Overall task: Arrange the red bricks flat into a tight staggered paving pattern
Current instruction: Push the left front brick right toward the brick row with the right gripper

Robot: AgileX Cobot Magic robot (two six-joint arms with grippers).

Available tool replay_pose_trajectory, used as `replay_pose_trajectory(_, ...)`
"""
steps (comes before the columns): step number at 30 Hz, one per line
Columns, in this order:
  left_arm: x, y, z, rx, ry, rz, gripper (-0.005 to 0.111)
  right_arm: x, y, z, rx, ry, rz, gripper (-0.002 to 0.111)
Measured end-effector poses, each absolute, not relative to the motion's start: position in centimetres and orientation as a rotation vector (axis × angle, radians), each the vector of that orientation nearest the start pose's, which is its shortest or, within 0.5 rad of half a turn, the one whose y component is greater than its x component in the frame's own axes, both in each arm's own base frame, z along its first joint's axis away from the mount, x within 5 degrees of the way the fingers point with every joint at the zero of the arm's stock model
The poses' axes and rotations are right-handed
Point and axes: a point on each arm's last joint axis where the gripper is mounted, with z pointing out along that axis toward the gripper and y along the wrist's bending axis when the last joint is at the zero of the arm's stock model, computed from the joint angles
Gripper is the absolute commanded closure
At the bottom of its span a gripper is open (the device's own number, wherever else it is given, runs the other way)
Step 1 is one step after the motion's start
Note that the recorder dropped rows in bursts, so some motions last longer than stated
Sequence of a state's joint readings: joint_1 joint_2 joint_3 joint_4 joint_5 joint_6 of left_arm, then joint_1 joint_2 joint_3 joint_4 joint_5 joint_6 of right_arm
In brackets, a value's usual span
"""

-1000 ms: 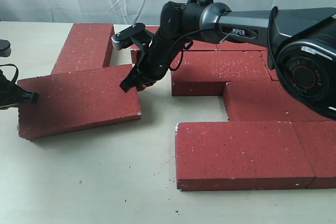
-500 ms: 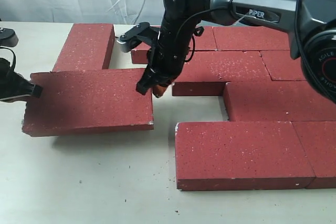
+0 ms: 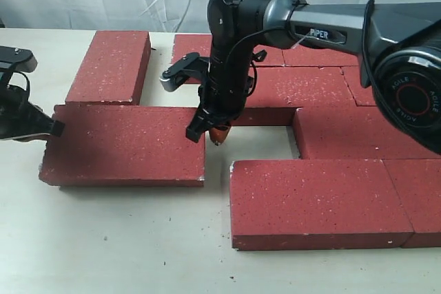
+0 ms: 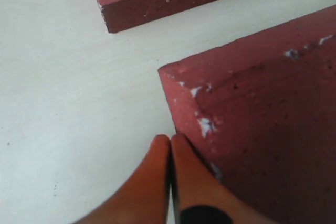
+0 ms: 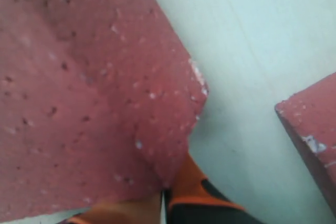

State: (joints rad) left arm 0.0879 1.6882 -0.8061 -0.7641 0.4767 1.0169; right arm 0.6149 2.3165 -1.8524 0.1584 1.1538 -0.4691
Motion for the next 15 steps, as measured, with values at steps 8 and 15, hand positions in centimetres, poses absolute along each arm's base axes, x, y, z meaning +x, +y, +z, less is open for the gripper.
replay_pose_trajectory(8,28.8,-1.2,15.5,0.533,2.685,-0.458,0.106,37.3,26.8,14.1,-1.578,2.737,0.026,0.109)
replay_pose_trajectory(15,29.5,-0.7,15.5,0.514,2.639,-0.323,0.106,37.4,26.6,15.7,-1.567,2.701,-0.005,0.109)
